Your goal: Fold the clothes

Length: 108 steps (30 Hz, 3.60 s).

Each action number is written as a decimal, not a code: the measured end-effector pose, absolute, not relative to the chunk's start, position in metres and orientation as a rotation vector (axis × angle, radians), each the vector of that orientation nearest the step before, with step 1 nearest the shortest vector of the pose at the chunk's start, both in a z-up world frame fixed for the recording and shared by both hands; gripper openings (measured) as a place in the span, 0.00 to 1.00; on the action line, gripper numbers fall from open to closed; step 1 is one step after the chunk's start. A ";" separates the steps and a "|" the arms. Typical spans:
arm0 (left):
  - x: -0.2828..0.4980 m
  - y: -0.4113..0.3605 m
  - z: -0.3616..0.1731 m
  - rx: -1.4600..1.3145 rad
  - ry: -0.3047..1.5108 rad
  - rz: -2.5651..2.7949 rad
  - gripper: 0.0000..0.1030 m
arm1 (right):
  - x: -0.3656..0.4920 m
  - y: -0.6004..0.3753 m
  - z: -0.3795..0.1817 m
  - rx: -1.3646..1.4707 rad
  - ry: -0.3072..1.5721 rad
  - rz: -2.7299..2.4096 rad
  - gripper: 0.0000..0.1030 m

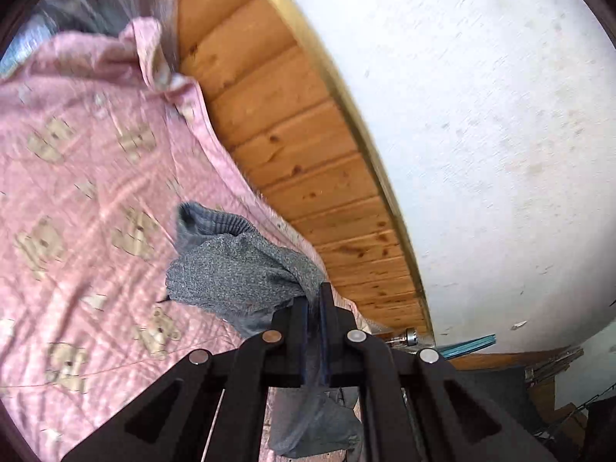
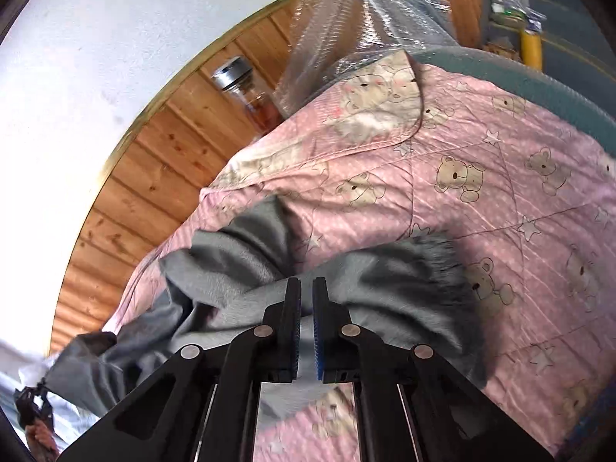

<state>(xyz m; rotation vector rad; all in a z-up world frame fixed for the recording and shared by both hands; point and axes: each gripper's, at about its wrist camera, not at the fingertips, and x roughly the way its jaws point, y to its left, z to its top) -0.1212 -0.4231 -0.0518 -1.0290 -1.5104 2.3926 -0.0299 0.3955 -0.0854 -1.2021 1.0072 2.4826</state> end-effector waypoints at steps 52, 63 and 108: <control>0.005 -0.560 -0.146 -1.184 -1.863 2.564 0.05 | -0.025 0.189 -0.179 -2.023 -0.576 2.671 0.06; -0.042 -0.571 -0.098 -1.091 -1.728 2.628 0.05 | -0.080 0.326 -0.018 -1.918 0.142 2.894 0.08; 0.131 -0.510 -0.194 -1.715 -1.430 2.318 0.32 | 0.078 0.396 -0.133 -1.924 0.236 2.203 0.35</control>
